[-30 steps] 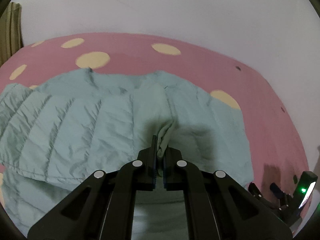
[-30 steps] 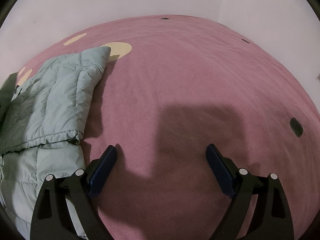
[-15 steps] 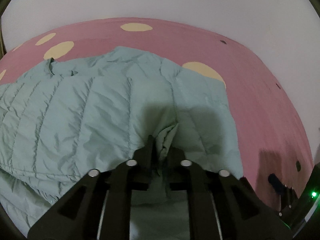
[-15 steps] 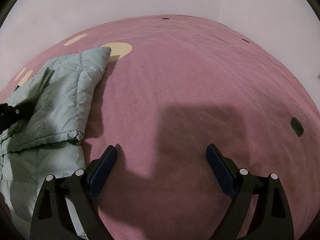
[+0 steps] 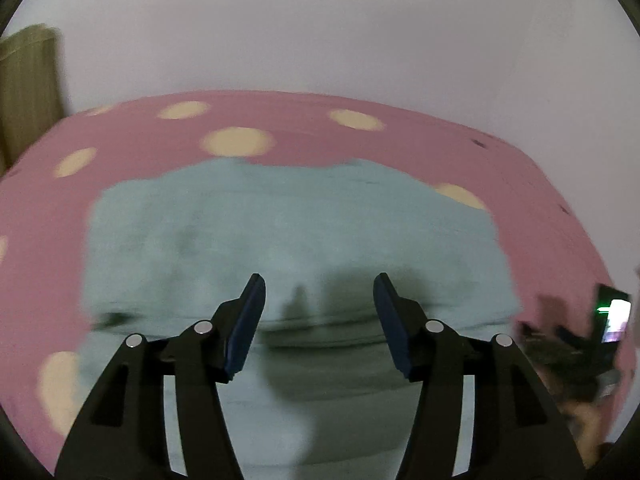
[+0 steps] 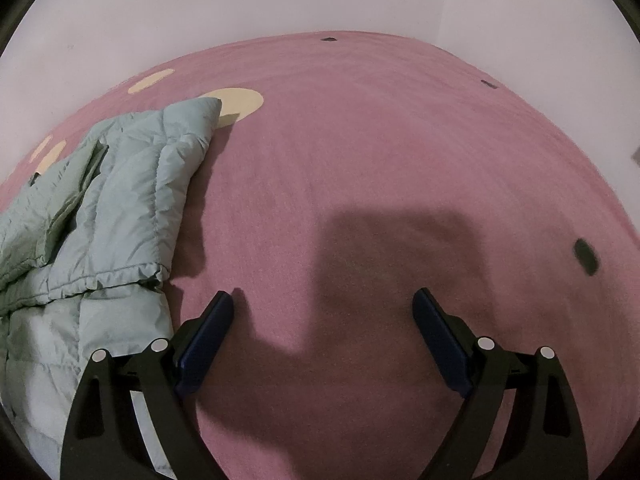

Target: Fold large clothes

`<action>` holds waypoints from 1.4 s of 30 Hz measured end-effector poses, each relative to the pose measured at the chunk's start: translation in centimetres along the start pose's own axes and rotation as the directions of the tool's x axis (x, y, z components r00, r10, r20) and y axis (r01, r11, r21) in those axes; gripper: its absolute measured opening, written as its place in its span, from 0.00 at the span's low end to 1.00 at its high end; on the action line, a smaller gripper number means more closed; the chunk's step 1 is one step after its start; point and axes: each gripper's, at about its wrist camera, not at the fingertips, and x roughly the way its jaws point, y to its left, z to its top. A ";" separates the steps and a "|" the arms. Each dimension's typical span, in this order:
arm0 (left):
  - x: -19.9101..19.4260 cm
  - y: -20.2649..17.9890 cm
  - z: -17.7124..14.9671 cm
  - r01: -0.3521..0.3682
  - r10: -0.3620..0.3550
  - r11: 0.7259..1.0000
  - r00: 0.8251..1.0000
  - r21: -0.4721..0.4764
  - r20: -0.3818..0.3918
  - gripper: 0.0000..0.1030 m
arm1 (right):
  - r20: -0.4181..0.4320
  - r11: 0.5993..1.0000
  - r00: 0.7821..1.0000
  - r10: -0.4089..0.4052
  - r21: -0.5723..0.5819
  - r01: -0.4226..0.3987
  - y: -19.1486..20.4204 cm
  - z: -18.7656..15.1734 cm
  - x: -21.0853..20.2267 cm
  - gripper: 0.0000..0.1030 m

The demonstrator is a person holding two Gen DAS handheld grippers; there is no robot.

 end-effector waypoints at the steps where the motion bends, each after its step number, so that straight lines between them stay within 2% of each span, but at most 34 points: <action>1: -0.5 2.1 -0.1 -0.040 0.040 0.999 0.999 -0.024 0.013 0.55 | 0.010 1.000 1.000 0.009 0.002 -0.009 0.2 0.3 -1.0 0.87; 4: -0.9 8.2 -0.5 -0.150 0.153 0.983 0.988 -0.105 0.018 0.55 | 0.077 0.996 0.993 0.084 0.000 -0.085 2.0 1.6 -4.4 0.87; 6: -0.8 11.1 -0.8 -0.194 0.197 0.969 0.980 -0.151 -0.001 0.55 | 0.095 0.987 0.983 0.159 -0.041 -0.156 4.4 2.6 -5.9 0.86; 7: -0.6 12.4 -1.0 -0.213 0.215 0.962 0.977 -0.172 -0.010 0.55 | 0.094 0.979 0.976 0.198 -0.066 -0.192 6.0 3.2 -6.2 0.82; 10: 0.0 15.8 -1.4 -0.259 0.255 0.938 0.966 -0.231 -0.046 0.55 | 0.035 0.961 0.965 0.261 -0.107 -0.256 10.2 4.6 -4.9 0.61; 13: 0.3 17.5 -1.6 -0.271 0.264 0.930 0.963 -0.248 -0.059 0.55 | -0.037 0.951 0.955 0.295 -0.083 -0.297 13.0 5.8 -2.5 0.61; 17: 1.0 18.3 -1.2 -0.266 0.260 0.932 0.964 -0.244 -0.059 0.55 | -0.088 0.944 0.945 0.315 -0.076 -0.322 15.6 6.3 -0.4 0.59; 19: 1.5 18.3 -0.7 -0.242 0.235 0.936 0.970 -0.257 -0.055 0.55 | -0.129 0.935 0.933 0.336 -0.072 -0.346 16.3 5.9 0.3 0.20; 22: 1.7 18.1 -0.5 -0.210 0.205 0.944 0.978 -0.256 -0.045 0.55 | -0.138 0.931 0.927 0.349 -0.063 -0.360 16.0 5.7 0.3 0.10; 25: 2.6 17.3 -0.3 -0.211 0.207 0.953 0.977 -0.217 -0.043 0.55 | -0.100 0.947 0.946 0.307 -0.065 -0.315 14.5 5.3 -0.4 0.09; 28: 4.5 16.4 -0.4 -0.224 0.214 0.957 0.974 -0.182 -0.073 0.55 | -0.102 0.957 0.956 0.275 -0.072 -0.283 13.2 4.7 0.1 0.09; 35: 8.7 16.5 -1.2 -0.296 0.273 0.948 0.946 -0.120 -0.176 0.57 | -0.143 0.957 0.953 0.266 -0.078 -0.279 12.8 3.7 2.8 0.07; 39: 9.4 17.1 -1.7 -0.285 0.259 0.950 0.947 -0.128 -0.188 0.58 | -0.133 0.955 0.953 0.271 -0.087 -0.283 12.9 3.5 3.1 0.06; 42: 8.2 17.0 -1.1 -0.301 0.276 0.944 0.944 -0.135 -0.178 0.58 | -0.133 0.954 0.954 0.268 -0.100 -0.282 12.9 3.9 2.4 0.09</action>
